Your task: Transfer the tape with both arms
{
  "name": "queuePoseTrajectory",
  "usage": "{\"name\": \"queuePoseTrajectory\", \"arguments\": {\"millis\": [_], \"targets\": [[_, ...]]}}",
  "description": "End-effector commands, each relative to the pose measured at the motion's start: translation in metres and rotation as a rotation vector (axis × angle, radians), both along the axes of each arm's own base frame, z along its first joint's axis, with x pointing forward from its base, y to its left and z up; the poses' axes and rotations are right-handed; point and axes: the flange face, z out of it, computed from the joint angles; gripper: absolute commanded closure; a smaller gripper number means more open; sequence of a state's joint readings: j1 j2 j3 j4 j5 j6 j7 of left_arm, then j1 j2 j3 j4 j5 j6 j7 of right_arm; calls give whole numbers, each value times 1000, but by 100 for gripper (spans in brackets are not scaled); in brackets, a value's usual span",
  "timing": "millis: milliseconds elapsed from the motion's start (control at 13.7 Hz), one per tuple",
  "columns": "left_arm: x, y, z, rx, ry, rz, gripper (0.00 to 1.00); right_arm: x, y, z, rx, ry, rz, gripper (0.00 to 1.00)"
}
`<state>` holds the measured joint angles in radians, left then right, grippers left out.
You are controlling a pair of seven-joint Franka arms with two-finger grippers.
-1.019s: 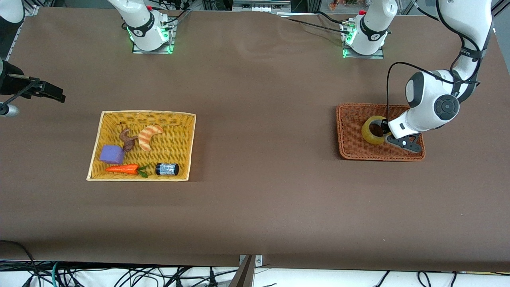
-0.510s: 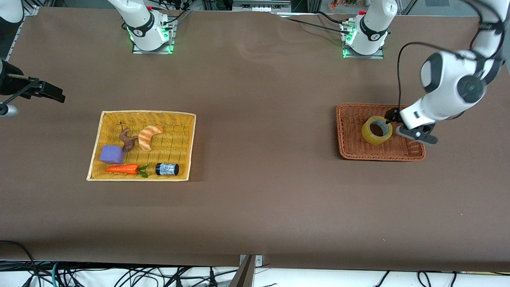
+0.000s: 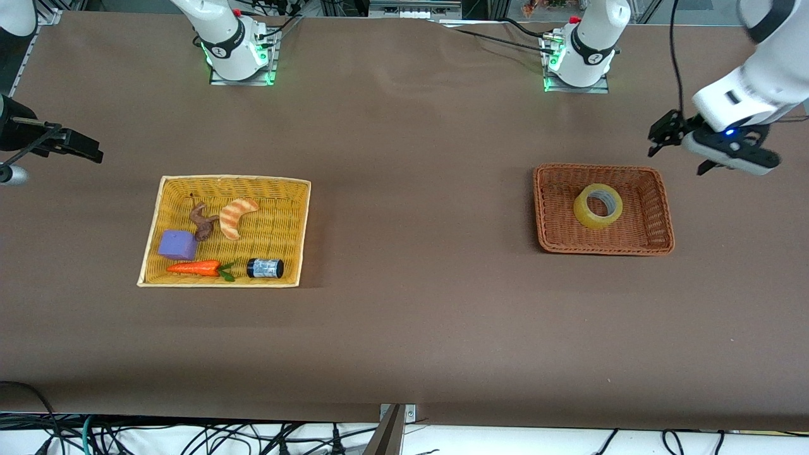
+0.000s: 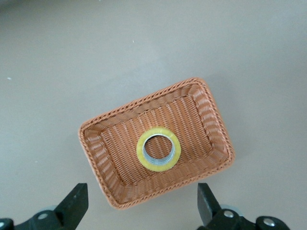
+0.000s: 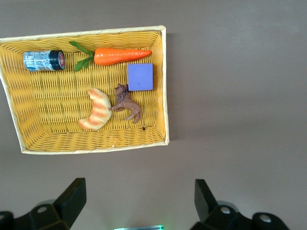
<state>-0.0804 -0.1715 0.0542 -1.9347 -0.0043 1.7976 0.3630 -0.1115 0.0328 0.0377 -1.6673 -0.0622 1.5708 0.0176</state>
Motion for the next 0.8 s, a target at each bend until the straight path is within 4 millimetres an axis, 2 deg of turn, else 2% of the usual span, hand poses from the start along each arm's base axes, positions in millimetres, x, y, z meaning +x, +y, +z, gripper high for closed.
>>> {"name": "queuePoseTrajectory", "arguments": {"millis": [0,218,364,510,583,728], "targets": [[41,-24,17,2,63,78,0,3,-3,5,19,-8,12,0],[55,-45,14,10,109,199,0,3,-3,5,20,-9,11,0],[63,-44,22,6,104,245,0,3,-1,4,39,-7,10,0],[63,-47,22,5,104,317,0,3,-1,5,39,-9,10,0],[62,-58,21,9,105,335,0,3,-2,5,38,-9,8,0],[60,-64,20,20,104,384,0,3,-1,5,39,-9,10,0]]}}
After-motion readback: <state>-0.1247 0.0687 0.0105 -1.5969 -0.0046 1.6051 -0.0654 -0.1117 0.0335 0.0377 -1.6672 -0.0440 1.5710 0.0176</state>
